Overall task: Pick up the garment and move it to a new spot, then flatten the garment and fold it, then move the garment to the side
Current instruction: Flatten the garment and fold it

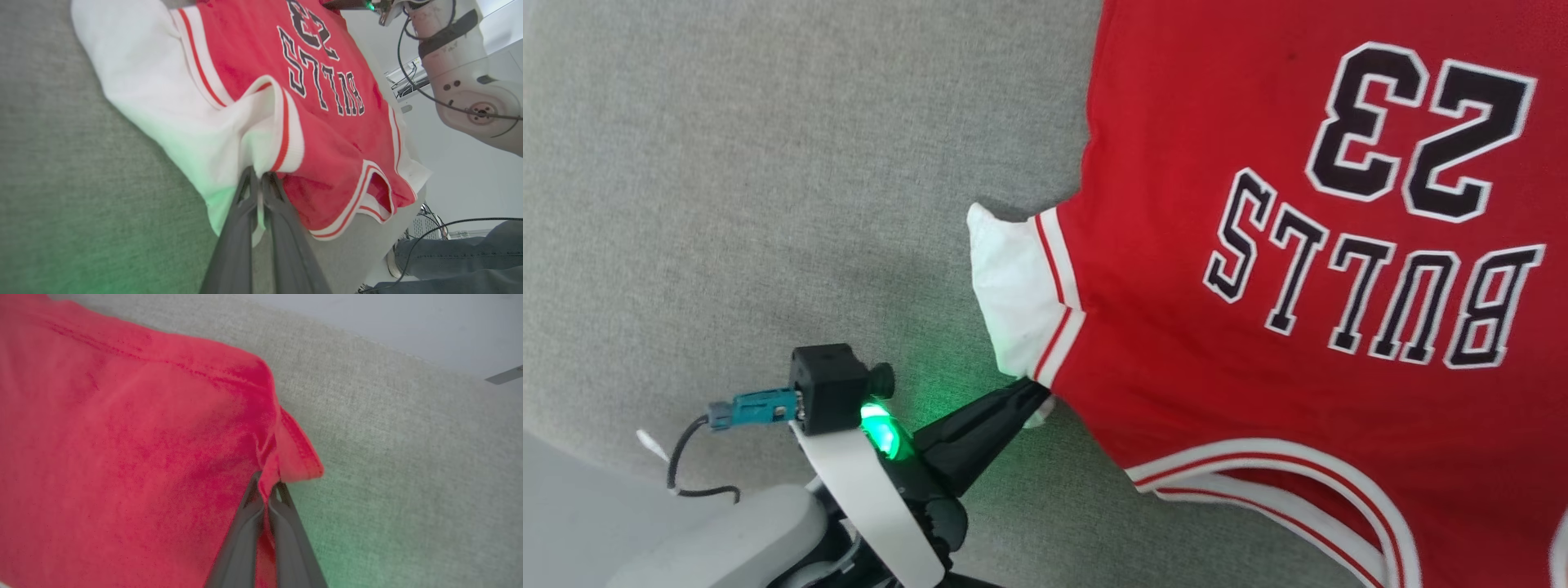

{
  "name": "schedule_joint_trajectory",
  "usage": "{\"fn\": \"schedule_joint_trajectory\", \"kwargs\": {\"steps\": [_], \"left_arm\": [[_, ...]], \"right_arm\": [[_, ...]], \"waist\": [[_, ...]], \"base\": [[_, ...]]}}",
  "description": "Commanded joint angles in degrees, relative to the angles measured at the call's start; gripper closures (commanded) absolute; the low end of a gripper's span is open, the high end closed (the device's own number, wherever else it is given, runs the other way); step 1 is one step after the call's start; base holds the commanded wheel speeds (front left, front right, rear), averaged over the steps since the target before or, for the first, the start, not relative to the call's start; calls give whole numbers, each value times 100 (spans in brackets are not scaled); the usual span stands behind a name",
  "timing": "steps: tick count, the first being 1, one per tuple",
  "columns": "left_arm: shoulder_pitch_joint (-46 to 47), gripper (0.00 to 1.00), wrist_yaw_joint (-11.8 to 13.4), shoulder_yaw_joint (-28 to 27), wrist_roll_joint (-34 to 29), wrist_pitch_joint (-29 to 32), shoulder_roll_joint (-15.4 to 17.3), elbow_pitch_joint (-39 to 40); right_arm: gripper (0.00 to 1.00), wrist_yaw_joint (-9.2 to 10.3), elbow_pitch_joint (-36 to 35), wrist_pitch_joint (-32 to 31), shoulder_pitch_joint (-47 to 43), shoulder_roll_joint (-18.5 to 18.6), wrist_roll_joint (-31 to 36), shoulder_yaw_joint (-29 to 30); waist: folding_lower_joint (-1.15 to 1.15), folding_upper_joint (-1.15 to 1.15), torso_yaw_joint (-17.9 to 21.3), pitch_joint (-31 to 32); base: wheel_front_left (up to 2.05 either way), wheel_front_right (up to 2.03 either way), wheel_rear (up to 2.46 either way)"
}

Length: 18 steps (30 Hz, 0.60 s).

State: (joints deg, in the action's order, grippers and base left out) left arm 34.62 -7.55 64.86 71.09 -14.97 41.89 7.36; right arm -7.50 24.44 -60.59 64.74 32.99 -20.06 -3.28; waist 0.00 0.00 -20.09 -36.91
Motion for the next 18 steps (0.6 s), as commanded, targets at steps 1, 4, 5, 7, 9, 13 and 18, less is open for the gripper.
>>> {"fn": "schedule_joint_trajectory", "kwargs": {"steps": [1, 4, 5, 7, 9, 13, 18], "left_arm": [[-128, 100, 16, -80, 35, -28, 23, -52], [-296, 100, 16, -251, 78, -30, 88, -143], [-371, 100, 16, -305, 89, -30, 112, -173], [-535, 100, 16, -454, 127, -29, 152, -205], [-709, 100, 16, -577, 165, -30, 222, -233], [-1006, 100, 16, -834, 154, -30, 311, -323], [-1310, 100, 16, -1188, 212, -30, 328, -400]], "right_arm": [[100, 3, -43, 92, -261, 60, -149, -93], [100, 3, -394, 163, -690, 277, -567, -276], [100, 3, -565, 147, -890, 383, -730, -325], [100, 3, -951, 35, -1382, 603, -1064, -390], [100, 3, -1400, -127, -1986, 807, -1411, -342], [100, 3, -2355, -506, -3432, 1057, -2019, -68], [100, 3, -3450, -1012, -5519, 888, -2386, 407]], "waist": [[0, 0, 145, 227], [0, 0, 314, 528], [0, 0, 381, 631], [0, 0, 515, 813], [0, 0, 656, 978], [0, 0, 927, 1217], [0, 0, 1206, 1394]], "base": [[0, 0, 0], [0, 0, 0], [0, 0, 0], [0, 0, 0], [0, 0, 0], [0, 0, 0], [0, 0, 0]]}}
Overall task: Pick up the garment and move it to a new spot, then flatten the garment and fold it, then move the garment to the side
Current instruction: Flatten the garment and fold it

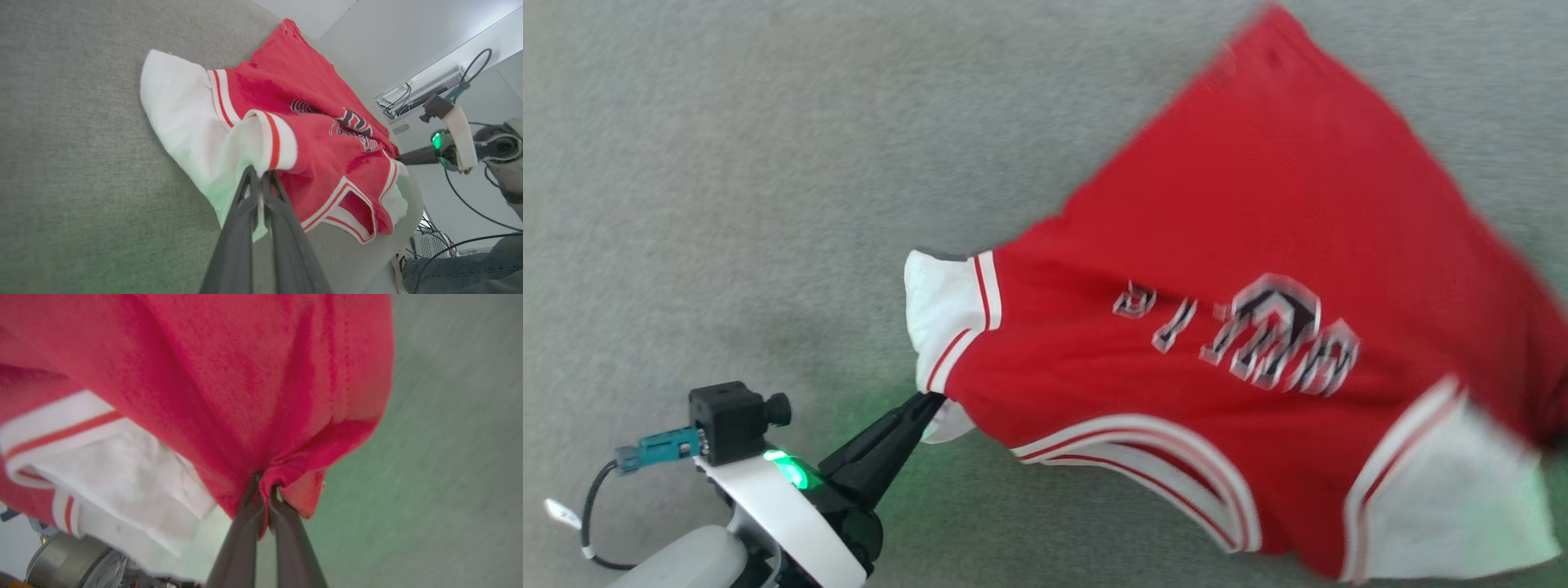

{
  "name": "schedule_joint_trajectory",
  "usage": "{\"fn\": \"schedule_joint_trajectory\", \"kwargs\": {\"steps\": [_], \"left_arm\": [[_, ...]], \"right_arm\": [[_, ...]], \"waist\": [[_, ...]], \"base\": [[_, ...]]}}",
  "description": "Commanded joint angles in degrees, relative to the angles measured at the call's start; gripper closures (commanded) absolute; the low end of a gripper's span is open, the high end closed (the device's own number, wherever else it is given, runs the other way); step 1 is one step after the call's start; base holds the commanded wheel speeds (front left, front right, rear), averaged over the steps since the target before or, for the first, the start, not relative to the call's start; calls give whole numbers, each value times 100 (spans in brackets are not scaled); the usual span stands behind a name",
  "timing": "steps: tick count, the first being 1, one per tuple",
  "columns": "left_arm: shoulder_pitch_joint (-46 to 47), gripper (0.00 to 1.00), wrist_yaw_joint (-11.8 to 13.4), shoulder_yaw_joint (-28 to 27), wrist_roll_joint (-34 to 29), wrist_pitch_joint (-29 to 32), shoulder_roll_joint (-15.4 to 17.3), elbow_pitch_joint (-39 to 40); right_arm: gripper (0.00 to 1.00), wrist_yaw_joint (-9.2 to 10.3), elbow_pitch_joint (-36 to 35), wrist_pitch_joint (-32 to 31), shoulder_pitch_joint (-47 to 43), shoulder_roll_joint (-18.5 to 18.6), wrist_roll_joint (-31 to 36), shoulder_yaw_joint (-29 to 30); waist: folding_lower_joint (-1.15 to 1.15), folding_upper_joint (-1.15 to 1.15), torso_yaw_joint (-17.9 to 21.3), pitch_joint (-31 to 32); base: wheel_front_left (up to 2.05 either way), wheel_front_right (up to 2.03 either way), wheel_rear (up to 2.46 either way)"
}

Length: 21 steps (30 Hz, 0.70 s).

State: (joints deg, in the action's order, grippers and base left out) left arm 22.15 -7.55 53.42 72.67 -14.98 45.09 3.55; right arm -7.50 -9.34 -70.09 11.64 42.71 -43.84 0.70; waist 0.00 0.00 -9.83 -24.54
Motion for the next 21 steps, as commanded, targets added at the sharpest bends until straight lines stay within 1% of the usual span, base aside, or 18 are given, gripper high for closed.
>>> {"fn": "schedule_joint_trajectory", "kwargs": {"steps": [1, 4, 6, 9, 11, 12, 13, 14, 16, 18, 20, 21], "left_arm": [[-120, 100, 16, -103, 59, -29, 9, -30], [-223, 100, 16, -240, 55, -29, 15, -61], [-260, 100, 16, -283, 41, -30, 12, -72], [-270, 100, 16, -334, 45, -29, 27, -70], [-279, 100, 16, -351, 41, -29, 45, -58], [-273, 100, 16, -334, 35, -29, 49, -55], [-259, 100, 16, -316, 15, -29, 66, -66], [-239, 100, 16, -303, -2, -29, 70, -78], [-196, 100, 16, -277, -8, -29, 51, -91], [-169, 100, 16, -260, -10, -29, 33, -95], [-148, 100, 16, -244, -31, -29, -7, -72], [-148, 100, 16, -244, -31, -29, -7, -72]], "right_arm": [[100, 3, -279, -140, -599, -178, -7, 87], [100, 3, -917, -273, -1578, -488, 98, 221], [100, 3, -1252, -332, -2084, -742, 127, 190], [100, 3, -1625, -395, -2507, -1003, 191, 69], [100, 3, -1735, -349, -2594, -1135, 216, 25], [85, 3, -1791, -253, -2548, -1149, 266, 52], [13, 3, -1823, -134, -2462, -1182, 316, 124], [0, 3, -1856, -47, -2412, -1193, 350, 197], [0, 3, -1938, 61, -2375, -1175, 376, 410], [0, 3, -2082, 121, -2267, -1195, 357, 782], [0, 3, -2268, 93, -2152, -1127, 370, 1217], [0, 3, -2268, 93, -2152, -1127, 370, 1217]], "waist": [[0, 0, 222, 178], [0, 0, 310, 193], [0, 0, 336, 195], [0, 0, 387, 183], [0, 0, 427, 161], [0, 0, 437, 160], [0, 0, 448, 160], [0, 0, 454, 161], [0, 0, 457, 169], [0, 0, 440, 183], [0, 0, 403, 191], [0, 0, 403, 191]], "base": [[0, 0, 0], [0, 0, 0], [0, 0, 0], [0, 0, 0], [0, 0, 0], [0, 0, 0], [0, 0, 0], [0, 0, 0], [0, 0, 0], [0, 0, 0], [0, 0, 0], [0, 0, 0]]}}
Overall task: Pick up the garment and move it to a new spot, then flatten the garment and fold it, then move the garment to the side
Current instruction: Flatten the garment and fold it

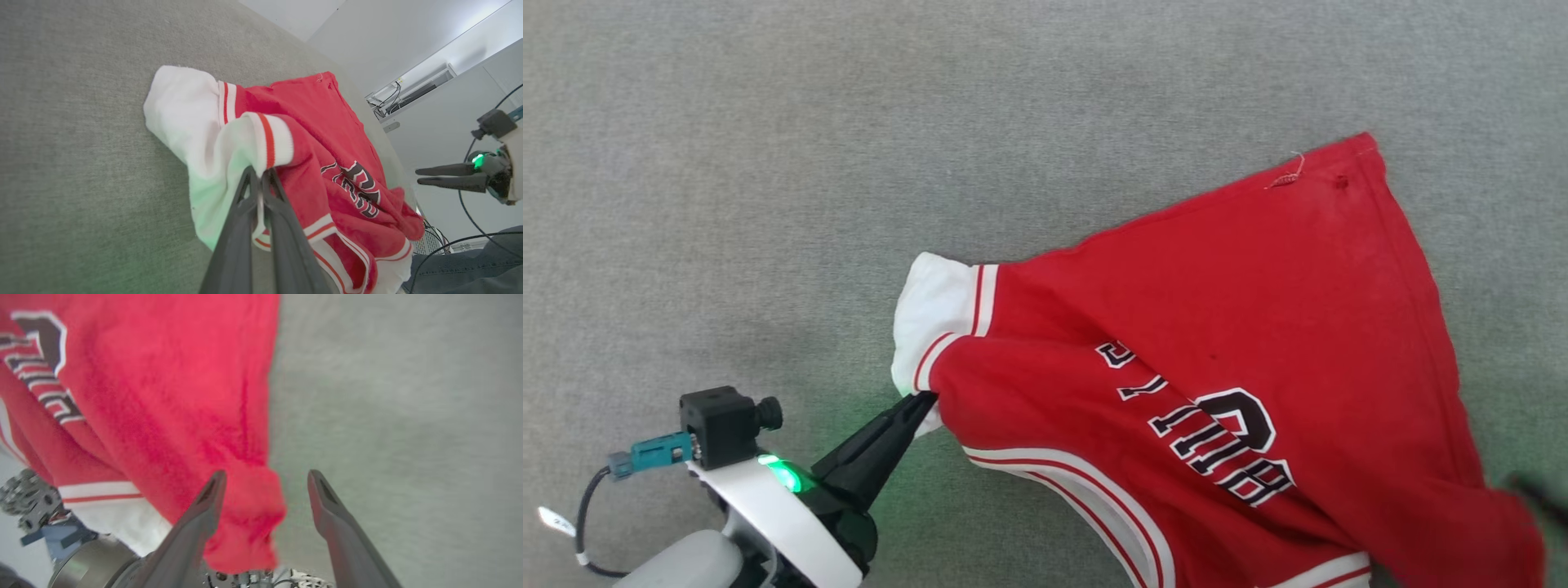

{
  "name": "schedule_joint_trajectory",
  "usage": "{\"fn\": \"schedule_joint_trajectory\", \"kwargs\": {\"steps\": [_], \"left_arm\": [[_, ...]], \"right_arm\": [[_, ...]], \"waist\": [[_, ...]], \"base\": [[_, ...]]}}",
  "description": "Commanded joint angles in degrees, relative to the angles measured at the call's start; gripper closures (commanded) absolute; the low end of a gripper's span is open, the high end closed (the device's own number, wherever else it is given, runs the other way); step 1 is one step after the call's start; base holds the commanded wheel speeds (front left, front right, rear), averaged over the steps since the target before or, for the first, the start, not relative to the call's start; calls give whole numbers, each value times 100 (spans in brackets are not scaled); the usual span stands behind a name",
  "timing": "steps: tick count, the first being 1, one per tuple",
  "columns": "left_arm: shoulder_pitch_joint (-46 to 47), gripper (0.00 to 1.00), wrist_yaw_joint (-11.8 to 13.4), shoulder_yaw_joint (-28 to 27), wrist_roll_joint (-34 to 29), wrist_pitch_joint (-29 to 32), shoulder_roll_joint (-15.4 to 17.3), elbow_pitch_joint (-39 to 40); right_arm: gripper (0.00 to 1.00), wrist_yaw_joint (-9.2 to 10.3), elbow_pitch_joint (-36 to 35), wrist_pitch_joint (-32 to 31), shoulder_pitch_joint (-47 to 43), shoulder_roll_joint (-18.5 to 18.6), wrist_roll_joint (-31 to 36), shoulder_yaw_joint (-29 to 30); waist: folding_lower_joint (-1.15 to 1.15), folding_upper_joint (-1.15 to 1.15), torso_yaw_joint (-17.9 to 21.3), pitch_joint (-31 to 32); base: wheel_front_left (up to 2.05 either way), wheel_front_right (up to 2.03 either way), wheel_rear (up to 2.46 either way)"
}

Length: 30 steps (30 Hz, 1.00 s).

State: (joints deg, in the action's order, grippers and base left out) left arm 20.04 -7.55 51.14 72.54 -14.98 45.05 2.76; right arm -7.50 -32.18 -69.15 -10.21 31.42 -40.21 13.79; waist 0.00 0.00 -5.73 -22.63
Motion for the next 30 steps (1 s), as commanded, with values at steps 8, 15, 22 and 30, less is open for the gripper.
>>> {"fn": "schedule_joint_trajectory", "kwargs": {"steps": [8, 15, 22, 30], "left_arm": [[288, 100, 16, 136, -110, -29, -296, 30], [692, 100, 16, 468, -139, -29, -593, -57], [1049, 100, 16, 732, -56, -29, -867, -242], [1556, 100, 16, 787, 31, -29, -793, -605]], "right_arm": [[0, 3, 309, 583, 1889, 395, 322, 263], [0, 3, 1881, 867, 3614, 438, 846, -1047], [0, 2, 3058, 660, 4276, 639, 1061, -1976], [100, 4, 3401, 1316, 4724, 561, 914, -2136]], "waist": [[0, 0, -362, -169], [0, 0, -786, -533], [0, 0, -1098, -752], [0, 0, -941, -581]], "base": [[0, 0, 0], [0, 0, 0], [0, 0, 0], [0, 0, 0]]}}
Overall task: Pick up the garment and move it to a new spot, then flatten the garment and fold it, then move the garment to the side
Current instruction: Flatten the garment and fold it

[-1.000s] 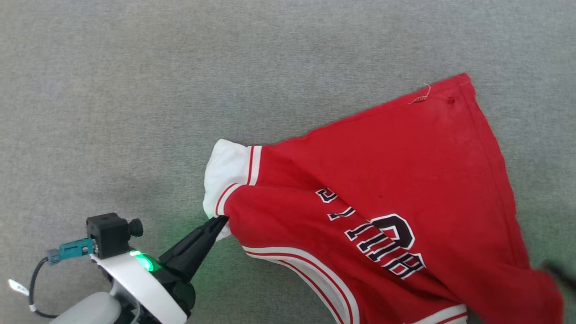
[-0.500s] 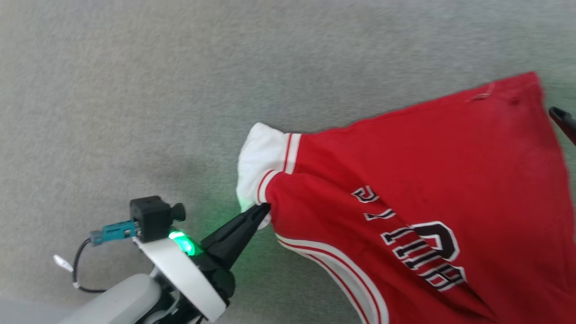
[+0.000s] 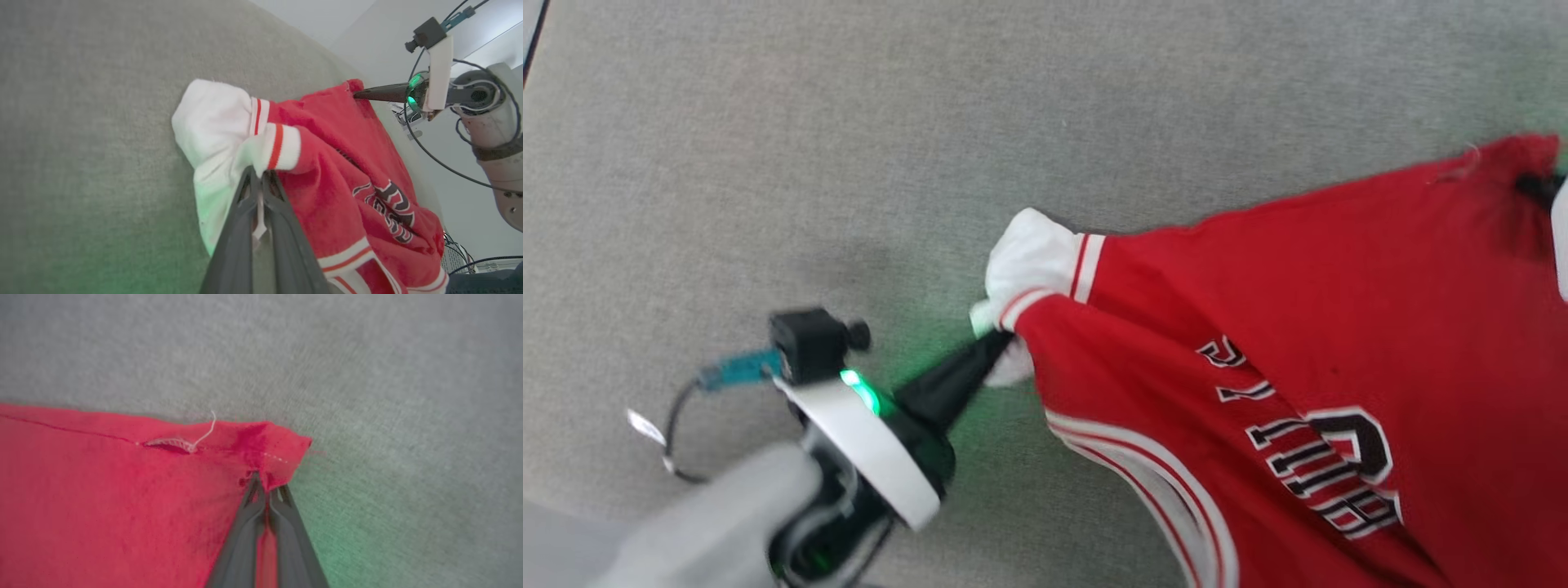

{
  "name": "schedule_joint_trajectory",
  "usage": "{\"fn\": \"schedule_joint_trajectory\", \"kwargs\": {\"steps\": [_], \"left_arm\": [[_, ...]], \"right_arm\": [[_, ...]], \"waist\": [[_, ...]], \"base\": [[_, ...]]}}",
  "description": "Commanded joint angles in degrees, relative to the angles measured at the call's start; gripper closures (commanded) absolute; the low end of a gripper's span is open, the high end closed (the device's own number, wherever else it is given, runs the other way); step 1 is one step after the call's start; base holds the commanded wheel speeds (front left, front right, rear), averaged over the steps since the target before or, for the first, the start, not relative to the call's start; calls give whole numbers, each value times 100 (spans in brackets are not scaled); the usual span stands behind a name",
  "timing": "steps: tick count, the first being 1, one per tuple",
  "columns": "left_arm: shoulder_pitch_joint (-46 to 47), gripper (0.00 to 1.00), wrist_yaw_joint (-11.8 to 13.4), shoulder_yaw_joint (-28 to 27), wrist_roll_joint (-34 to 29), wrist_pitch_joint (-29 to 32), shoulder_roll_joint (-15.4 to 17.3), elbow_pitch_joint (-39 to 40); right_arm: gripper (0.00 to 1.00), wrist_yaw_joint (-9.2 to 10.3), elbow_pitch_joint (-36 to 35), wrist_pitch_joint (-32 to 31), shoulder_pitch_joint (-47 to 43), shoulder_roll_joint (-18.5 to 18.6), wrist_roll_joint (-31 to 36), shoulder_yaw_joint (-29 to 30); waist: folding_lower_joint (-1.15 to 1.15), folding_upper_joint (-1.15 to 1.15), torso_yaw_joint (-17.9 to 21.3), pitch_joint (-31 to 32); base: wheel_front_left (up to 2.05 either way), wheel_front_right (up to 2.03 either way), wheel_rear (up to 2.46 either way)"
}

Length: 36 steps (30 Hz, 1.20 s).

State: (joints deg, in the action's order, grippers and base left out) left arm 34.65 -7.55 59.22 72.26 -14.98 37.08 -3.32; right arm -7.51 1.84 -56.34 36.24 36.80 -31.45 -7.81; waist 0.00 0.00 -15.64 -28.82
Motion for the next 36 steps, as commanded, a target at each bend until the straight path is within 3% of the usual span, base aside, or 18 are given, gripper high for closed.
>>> {"fn": "schedule_joint_trajectory", "kwargs": {"steps": [1, 12, 23, 28, 36], "left_arm": [[240, 100, 16, -34, 83, -29, 40, -60], [3046, 100, 16, -605, 783, 156, 468, -1229], [5628, 100, 22, -1766, 1219, 39, 300, -2990], [5426, 100, 22, -1661, 1378, 99, 112, -2901], [3216, 100, 17, -1315, 1827, 12, 159, -1706]], "right_arm": [[100, 5, 67, 245, 235, -46, 94, 68], [100, 5, 1559, 2283, 2733, -1027, 1121, 701], [100, 24, 2969, 4055, 4923, -1812, 2222, 1561], [100, 24, 3578, 4407, 4896, -1891, 2359, 1582], [100, 17, 3872, 4577, 3375, -1666, 1720, 1064]], "waist": [[0, 0, 106, 67], [0, 0, 865, -162], [0, 0, 1396, -334], [0, 0, 1413, -256], [0, 0, 1331, 10]], "base": [[0, 0, 0], [0, 0, 0], [0, 0, 0], [0, 0, 0], [0, 0, 0]]}}
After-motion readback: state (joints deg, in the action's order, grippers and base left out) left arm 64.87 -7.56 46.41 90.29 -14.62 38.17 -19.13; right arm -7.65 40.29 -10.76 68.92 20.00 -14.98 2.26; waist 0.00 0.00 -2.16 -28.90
